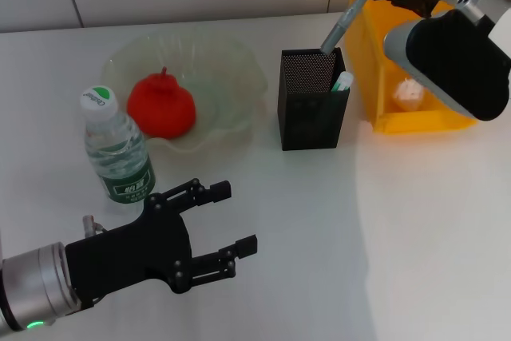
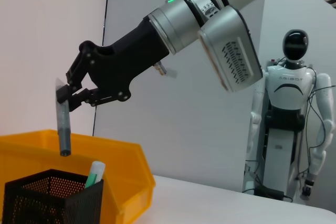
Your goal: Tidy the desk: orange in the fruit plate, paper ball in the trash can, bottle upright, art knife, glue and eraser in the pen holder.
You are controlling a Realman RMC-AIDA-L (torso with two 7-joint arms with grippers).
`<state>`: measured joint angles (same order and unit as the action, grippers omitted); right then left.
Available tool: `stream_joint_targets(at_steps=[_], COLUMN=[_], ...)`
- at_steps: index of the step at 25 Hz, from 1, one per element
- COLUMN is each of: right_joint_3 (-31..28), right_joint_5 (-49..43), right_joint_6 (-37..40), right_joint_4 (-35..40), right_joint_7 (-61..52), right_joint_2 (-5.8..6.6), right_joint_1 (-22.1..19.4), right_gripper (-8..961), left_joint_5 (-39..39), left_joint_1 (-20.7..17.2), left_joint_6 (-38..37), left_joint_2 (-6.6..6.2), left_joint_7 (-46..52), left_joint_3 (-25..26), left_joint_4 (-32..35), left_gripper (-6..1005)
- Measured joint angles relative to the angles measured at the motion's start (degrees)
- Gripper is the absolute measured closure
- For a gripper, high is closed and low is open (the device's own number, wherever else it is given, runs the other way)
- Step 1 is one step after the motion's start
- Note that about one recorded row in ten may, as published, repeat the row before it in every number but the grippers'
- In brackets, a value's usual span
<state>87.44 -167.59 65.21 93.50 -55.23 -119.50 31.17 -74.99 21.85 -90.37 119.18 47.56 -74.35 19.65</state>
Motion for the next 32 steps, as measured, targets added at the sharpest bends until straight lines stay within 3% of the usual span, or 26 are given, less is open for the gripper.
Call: stream_joint_targets(at_steps=[17, 32], right_joint_3=[3.3, 3.1], right_joint_5=[-0.1, 0.0], right_joint_6=[-4.1, -2.1], right_joint_4=[-7.6, -7.3], right_joint_7=[4.8, 3.4], right_joint_2=[-0.24, -0.29], right_joint_1=[2.5, 2.8], right_gripper=[739, 719], left_joint_5=[1.6, 2.9], left_joint_1=[0.6, 0.7], left_joint_6=[0.2, 0.4], left_joint_2=[0.00, 0.00], left_joint_7=[-0.1, -0.2], left_joint_3=[-0.9, -1.6], left_joint_4=[-0.2, -0.3], left_gripper=[208, 208])
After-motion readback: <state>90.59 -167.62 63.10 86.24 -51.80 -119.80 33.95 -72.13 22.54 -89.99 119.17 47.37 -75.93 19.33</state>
